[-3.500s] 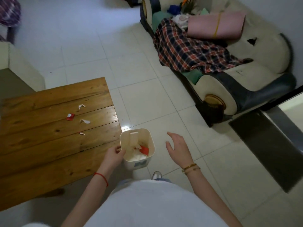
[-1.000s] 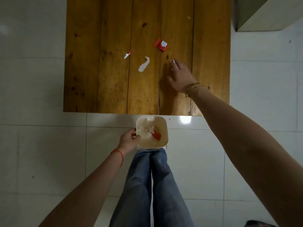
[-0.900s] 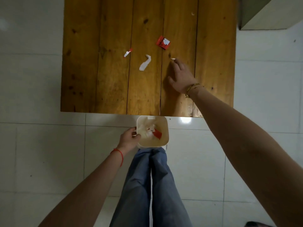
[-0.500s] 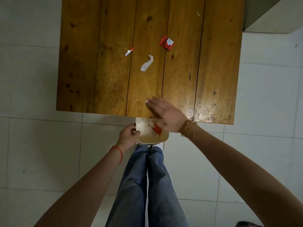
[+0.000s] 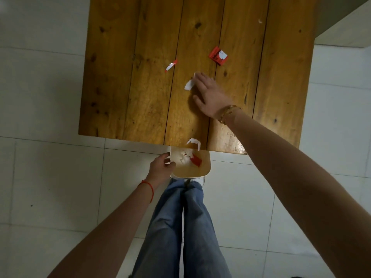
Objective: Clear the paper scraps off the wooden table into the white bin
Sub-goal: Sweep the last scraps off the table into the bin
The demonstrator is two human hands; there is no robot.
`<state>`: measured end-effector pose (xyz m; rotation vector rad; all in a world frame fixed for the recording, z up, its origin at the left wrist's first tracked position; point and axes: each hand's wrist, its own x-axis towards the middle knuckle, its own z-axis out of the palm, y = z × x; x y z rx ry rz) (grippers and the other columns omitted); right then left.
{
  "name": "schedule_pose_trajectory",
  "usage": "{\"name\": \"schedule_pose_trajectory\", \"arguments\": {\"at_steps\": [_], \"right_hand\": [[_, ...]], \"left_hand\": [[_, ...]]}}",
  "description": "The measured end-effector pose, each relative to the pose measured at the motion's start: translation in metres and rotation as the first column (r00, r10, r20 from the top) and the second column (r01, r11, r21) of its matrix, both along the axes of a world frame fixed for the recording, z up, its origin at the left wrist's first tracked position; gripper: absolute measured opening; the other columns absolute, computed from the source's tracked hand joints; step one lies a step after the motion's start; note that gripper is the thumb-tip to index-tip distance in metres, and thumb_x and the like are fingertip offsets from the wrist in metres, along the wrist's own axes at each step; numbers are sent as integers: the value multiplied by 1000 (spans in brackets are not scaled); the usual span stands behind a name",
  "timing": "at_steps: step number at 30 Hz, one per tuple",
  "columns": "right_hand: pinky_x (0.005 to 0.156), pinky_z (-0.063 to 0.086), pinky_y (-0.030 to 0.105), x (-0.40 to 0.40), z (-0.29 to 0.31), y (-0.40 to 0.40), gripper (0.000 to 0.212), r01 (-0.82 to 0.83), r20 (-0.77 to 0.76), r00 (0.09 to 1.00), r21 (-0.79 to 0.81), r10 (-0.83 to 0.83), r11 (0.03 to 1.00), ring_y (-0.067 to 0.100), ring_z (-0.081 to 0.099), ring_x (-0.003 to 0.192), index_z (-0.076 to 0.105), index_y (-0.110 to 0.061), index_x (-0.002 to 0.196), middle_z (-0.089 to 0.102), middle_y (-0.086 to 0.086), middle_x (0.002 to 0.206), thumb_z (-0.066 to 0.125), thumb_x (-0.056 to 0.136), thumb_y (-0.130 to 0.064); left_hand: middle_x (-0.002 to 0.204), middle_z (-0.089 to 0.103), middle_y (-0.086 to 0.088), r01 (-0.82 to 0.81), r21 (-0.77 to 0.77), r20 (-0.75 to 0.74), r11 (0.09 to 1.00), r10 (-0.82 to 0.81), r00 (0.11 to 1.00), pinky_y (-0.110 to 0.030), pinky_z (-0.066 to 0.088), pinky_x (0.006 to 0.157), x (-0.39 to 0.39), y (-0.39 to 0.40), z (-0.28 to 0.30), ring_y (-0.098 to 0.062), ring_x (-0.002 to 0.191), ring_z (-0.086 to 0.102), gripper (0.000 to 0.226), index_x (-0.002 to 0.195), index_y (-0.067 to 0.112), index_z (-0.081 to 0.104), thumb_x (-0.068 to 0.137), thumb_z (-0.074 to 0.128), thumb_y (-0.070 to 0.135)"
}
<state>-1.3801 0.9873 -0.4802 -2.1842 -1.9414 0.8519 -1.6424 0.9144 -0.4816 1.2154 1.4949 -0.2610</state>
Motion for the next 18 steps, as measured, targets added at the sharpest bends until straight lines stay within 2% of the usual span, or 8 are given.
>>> {"name": "schedule_pose_trajectory", "arguments": {"at_steps": [3, 7, 11, 12, 14, 16, 18], "right_hand": [[120, 9, 41, -15, -3, -35, 66, -122, 27, 992, 25, 121, 992, 21, 6, 147, 14, -14, 150, 13, 7, 159, 39, 94, -37], [120, 4, 39, -43, -5, -113, 65, -319, 5, 948, 18, 319, 948, 18, 0, 147, 7, -17, 151, 7, 5, 159, 31, 97, -43], [120, 3, 41, -66, -6, -170, 69, -497, -107, 861, 31, 498, 867, 20, -3, 147, 12, -14, 151, 8, 5, 160, 44, 94, -35], [120, 6, 43, -67, -6, -175, 68, -493, -137, 858, 50, 495, 869, 21, -1, 147, 14, -13, 151, 10, 6, 160, 46, 94, -33], [119, 12, 46, -63, -2, -167, 64, -381, -170, 905, 85, 390, 921, 19, 3, 147, 15, -14, 151, 13, 6, 159, 42, 96, -35], [117, 18, 48, -48, 3, -139, 60, -175, -156, 968, 134, 195, 975, 18, 8, 147, 16, -17, 151, 16, 5, 159, 36, 97, -38], [117, 19, 47, -21, 9, -102, 60, 15, -107, 994, 178, 4, 984, 20, 12, 146, 19, -16, 150, 19, 6, 158, 35, 97, -38]], "left_hand": [[117, 66, -7, -9, 2, 9, 1000, 9, 1000, -14, 43, 71, 0, 0, 2, -14, 96, 61, 43, 129, 13, 54, 86, 54, 16], [119, 65, -8, -28, -14, 6, 1000, 28, 1000, -23, 44, 81, 2, -1, 5, -19, 102, 61, 46, 132, 12, 51, 86, 54, 16], [115, 67, -8, -19, 10, 7, 1000, 19, 1000, -19, 43, 73, 4, -5, 6, -14, 91, 60, 42, 128, 12, 55, 86, 54, 16], [114, 68, -7, -16, 15, 9, 1000, 16, 1000, -18, 43, 73, 4, -6, 6, -13, 89, 60, 40, 126, 13, 56, 86, 54, 16], [116, 67, -7, -17, 10, 4, 1000, 17, 1000, -18, 44, 73, 6, -7, 7, -13, 90, 59, 41, 127, 12, 55, 86, 54, 16], [119, 65, -8, -20, -2, 3, 1000, 20, 1000, -22, 44, 77, 7, -8, 7, -14, 93, 58, 45, 131, 11, 52, 86, 54, 15], [119, 65, -8, -34, -4, 8, 999, 34, 999, -24, 45, 79, 9, -8, 7, -14, 94, 59, 45, 131, 11, 52, 86, 53, 14]]}}
